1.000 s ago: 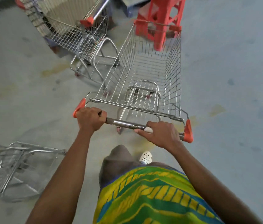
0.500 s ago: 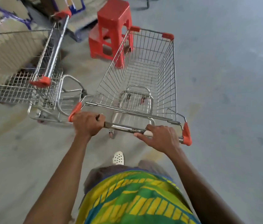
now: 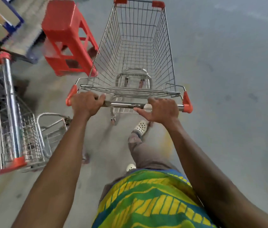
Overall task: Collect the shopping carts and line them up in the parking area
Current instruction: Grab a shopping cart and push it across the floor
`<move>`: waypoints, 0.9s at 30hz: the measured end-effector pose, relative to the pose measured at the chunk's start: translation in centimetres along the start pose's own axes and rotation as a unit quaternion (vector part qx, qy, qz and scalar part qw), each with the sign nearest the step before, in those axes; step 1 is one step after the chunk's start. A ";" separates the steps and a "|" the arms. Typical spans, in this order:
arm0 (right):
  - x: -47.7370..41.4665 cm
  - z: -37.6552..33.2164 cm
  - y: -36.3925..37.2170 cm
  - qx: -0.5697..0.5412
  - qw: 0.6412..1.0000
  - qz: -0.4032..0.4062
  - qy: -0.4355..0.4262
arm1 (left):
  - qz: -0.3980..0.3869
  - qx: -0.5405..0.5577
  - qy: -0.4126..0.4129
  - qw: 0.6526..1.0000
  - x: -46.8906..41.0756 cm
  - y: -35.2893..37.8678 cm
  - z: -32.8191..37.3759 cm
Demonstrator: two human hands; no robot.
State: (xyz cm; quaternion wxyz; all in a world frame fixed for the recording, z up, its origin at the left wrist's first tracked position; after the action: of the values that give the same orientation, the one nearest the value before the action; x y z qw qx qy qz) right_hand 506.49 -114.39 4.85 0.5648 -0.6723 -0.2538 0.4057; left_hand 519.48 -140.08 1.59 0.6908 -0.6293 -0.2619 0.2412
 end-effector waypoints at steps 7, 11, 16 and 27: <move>-11.6 5.9 2.6 0.024 0.998 0.041 0.029 | 0.002 -0.002 0.002 1.000 -14.3 -1.5 3.2; -18.0 9.8 4.0 0.027 0.997 0.058 0.043 | -0.022 0.021 -0.009 0.999 -21.9 -2.6 5.4; -25.8 14.6 5.7 0.041 0.997 0.055 0.040 | -0.027 0.020 0.022 0.999 -31.5 -2.9 8.6; -43.9 27.0 11.3 0.044 0.996 0.040 0.073 | 0.015 0.015 0.069 0.997 -54.8 -2.9 16.3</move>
State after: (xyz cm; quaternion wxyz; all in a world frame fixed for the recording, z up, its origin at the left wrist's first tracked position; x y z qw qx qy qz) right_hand 458.93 -137.21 4.46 0.5942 -0.6840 -0.1664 0.3890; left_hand 467.74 -164.61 2.41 0.7127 -0.6379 -0.2006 0.2120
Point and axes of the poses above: each hand's wrist, its own x-axis away from the middle knuckle, its own y-axis out of the palm, z = x × y, the point moved 8 cm from there along -x, towards the middle knuckle, and after that the axes turned 4 degrees about -y, right-handed, at the moved point
